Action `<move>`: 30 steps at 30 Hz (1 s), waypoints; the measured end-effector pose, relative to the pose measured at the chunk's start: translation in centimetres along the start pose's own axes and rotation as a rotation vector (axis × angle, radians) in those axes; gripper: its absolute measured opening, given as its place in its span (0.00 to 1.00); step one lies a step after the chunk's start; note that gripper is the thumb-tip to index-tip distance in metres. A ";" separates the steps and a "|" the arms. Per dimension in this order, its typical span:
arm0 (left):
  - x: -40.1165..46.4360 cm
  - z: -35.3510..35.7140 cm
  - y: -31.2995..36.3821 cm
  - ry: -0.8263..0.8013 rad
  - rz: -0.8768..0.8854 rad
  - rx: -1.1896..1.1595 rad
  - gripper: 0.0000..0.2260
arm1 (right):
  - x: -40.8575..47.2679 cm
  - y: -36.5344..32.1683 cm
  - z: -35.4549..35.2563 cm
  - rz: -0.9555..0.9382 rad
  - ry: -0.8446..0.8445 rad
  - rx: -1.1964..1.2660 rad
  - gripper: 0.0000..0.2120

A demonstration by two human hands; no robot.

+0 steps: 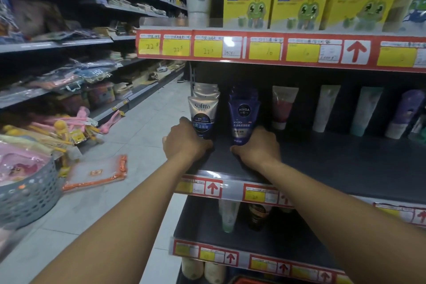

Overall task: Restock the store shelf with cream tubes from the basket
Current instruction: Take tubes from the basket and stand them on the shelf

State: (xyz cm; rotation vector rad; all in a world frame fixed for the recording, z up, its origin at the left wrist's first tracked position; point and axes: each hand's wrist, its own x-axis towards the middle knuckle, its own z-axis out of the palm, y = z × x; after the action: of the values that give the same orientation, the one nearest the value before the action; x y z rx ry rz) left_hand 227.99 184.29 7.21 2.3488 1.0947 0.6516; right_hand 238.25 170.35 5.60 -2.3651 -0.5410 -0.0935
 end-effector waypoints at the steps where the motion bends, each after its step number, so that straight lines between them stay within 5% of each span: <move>1: 0.1 0.2 -0.2 0.004 0.008 -0.029 0.35 | 0.2 0.1 0.3 -0.012 0.002 0.005 0.33; 6: 0.1 1.2 -1.3 0.004 0.044 -0.122 0.30 | 0.4 0.7 1.1 -0.034 0.030 0.061 0.39; 12: 0.5 1.4 -1.2 0.051 0.054 -0.168 0.35 | 0.6 1.5 0.8 -0.059 0.020 0.177 0.28; 30: 0.6 1.5 -1.3 0.042 0.035 -0.216 0.30 | 0.6 1.5 0.9 -0.082 0.008 0.203 0.27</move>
State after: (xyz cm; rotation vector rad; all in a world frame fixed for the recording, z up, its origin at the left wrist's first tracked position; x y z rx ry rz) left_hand 228.43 185.19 5.36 2.1821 0.9507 0.7933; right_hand 239.37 170.17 4.09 -2.1448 -0.6144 -0.0811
